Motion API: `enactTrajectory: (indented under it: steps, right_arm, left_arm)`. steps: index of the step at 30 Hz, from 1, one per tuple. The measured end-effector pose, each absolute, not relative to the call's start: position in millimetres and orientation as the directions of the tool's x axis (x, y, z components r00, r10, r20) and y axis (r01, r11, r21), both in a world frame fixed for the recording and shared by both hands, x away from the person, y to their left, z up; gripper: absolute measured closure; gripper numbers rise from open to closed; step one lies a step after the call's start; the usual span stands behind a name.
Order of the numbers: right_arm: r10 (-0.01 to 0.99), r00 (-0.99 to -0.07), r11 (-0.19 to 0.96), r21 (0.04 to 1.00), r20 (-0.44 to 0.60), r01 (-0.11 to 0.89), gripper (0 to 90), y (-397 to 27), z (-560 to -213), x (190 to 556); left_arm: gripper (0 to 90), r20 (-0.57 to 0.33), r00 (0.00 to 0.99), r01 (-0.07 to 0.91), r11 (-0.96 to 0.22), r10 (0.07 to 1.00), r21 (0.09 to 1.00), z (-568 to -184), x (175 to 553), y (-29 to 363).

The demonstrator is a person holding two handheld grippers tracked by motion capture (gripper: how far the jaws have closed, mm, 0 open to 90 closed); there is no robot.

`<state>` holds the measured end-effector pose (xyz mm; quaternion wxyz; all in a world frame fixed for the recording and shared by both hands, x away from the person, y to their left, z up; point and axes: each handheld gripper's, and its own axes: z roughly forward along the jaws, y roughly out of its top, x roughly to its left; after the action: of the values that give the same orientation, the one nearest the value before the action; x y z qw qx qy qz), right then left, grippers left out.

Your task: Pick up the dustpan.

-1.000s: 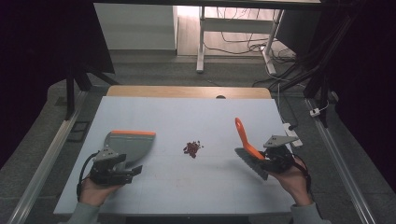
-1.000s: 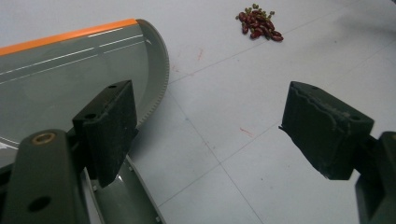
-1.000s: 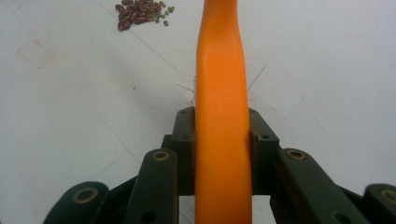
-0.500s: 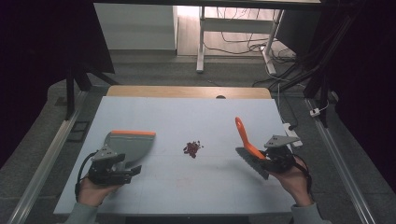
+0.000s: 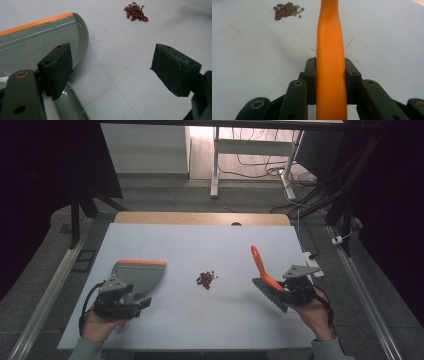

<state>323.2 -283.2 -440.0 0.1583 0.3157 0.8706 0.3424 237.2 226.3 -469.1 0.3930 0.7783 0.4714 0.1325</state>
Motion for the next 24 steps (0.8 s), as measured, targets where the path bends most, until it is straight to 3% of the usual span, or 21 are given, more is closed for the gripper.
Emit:
enactTrajectory:
  steps: [14, 24]
  right_arm:
    - [0.659, -0.751, 0.547, 0.712, -0.043, 0.440, 70.6, -290.0, -437.4, 324.2]
    - [0.673, -0.738, 0.541, 0.713, -0.049, 0.446, 70.6, -290.8, -436.1, 324.6]
  left_arm:
    - [19.3, -0.161, 0.431, 0.701, -0.217, 0.888, 0.680, -444.7, 252.4, 220.5]
    - [18.1, -0.186, 0.363, 0.773, -0.184, 0.913, 0.607, -457.4, 261.6, 231.1]
